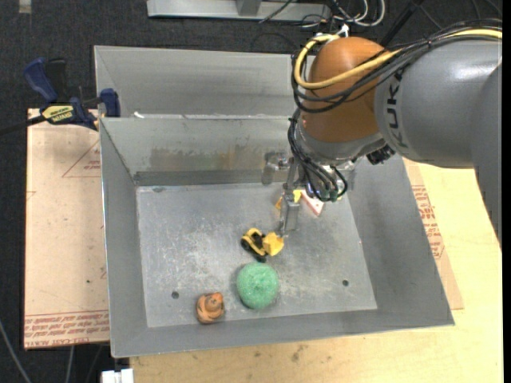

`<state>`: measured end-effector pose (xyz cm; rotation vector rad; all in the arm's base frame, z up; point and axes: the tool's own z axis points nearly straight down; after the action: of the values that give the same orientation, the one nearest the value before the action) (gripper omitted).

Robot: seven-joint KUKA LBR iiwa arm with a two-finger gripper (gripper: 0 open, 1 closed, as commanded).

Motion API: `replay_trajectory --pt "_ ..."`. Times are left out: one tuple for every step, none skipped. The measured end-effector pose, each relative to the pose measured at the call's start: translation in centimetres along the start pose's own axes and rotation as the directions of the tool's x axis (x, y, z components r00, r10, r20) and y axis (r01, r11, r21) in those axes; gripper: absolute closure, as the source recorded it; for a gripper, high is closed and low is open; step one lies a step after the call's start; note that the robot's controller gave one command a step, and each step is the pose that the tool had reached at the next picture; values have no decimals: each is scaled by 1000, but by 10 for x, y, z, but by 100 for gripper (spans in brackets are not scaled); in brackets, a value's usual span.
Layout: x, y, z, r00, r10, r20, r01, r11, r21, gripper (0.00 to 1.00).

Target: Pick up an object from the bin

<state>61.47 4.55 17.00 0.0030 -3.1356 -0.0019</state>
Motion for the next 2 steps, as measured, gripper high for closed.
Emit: replay_trajectory --pt "-2 0 -5 1000 1 7 -1 1000 0 0" --pt "25 -9 35 1000 20 15 -20 1000 -2 0"
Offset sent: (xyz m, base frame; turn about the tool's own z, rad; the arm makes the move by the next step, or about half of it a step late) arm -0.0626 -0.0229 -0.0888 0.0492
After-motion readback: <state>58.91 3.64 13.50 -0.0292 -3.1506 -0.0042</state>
